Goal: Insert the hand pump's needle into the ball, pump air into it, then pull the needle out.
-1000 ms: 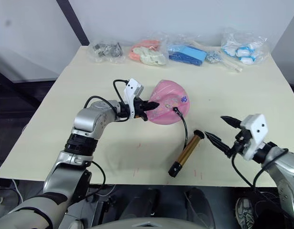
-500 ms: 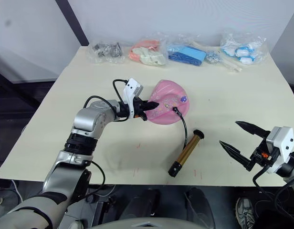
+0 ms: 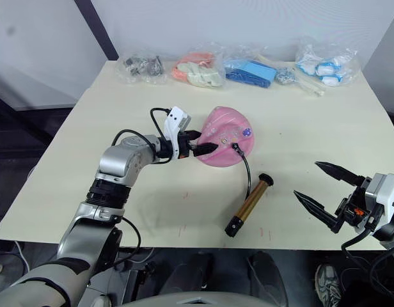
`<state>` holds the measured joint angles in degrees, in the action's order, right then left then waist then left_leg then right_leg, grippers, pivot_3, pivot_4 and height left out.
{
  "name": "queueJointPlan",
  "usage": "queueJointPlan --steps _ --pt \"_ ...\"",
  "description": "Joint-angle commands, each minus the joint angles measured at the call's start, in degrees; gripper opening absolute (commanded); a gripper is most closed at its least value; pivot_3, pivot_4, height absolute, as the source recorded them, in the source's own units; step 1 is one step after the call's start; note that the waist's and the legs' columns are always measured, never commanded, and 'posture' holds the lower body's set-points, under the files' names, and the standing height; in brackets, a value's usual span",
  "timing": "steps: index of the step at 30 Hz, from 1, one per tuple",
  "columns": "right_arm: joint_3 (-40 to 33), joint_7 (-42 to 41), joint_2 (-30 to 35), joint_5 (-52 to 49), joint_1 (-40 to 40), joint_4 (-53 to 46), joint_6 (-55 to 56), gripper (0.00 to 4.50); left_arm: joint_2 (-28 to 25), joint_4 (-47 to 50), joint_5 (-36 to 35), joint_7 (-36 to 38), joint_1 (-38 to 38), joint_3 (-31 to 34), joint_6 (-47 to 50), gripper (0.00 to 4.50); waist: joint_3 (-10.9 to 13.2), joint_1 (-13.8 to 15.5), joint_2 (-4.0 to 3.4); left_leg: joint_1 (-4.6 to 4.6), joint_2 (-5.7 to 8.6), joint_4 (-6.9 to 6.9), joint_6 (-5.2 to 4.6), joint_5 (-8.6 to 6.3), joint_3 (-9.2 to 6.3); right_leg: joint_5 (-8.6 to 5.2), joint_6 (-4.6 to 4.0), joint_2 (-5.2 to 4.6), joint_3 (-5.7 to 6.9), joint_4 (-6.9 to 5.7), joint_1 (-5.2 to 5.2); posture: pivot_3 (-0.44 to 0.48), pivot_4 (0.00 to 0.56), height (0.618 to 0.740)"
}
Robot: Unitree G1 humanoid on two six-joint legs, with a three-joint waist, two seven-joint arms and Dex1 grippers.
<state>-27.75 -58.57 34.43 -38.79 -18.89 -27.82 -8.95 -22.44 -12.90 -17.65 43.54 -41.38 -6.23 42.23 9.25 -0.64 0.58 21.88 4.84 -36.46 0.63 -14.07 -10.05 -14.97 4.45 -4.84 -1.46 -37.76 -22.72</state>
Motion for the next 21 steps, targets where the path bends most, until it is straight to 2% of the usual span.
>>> queueJointPlan --steps 1,11,17,21 --pt "-1.5 -0.6 -0.2 -1.0 0.0 0.3 2.3 4.5 -0.2 4.5 -2.3 0.9 0.2 3.2 -2.3 4.46 0.0 0.0 0.01 0.0 0.0 0.0 0.0 0.0 -0.01 0.0 0.0 0.0 -0.01 0.0 0.0 0.0 0.15 0.736" --pt "-0.4 -0.6 -0.9 -1.1 -0.5 0.9 3.6 4.5 -2.5 12.7 -7.1 3.8 3.9 7.5 -3.0 4.46 0.0 0.0 0.01 -0.03 0.0 -0.02 0.0 0.0 0.0 0.01 -0.02 0.0 -0.08 -0.04 -0.01 0.0 0.15 0.736" --pt "-0.3 -1.4 -1.6 -1.2 -3.0 0.5 4.2 4.5 -7.1 20.9 -12.4 8.7 7.6 9.2 -0.9 4.46 0.0 0.0 0.0 -0.02 -0.02 -0.02 -0.02 -0.01 -0.01 0.01 -0.02 -0.01 -0.11 -0.06 -0.02 0.0 0.15 0.736" --pt "-1.0 -2.3 -1.4 -2.0 -4.6 0.3 4.2 4.5 -12.0 28.3 -16.4 11.9 11.6 8.7 3.2 4.46 0.0 -0.1 -0.02 -0.05 -0.03 -0.05 -0.09 -0.05 0.03 0.01 -0.02 -0.02 -0.19 -0.06 -0.02 0.0 0.15 0.736"
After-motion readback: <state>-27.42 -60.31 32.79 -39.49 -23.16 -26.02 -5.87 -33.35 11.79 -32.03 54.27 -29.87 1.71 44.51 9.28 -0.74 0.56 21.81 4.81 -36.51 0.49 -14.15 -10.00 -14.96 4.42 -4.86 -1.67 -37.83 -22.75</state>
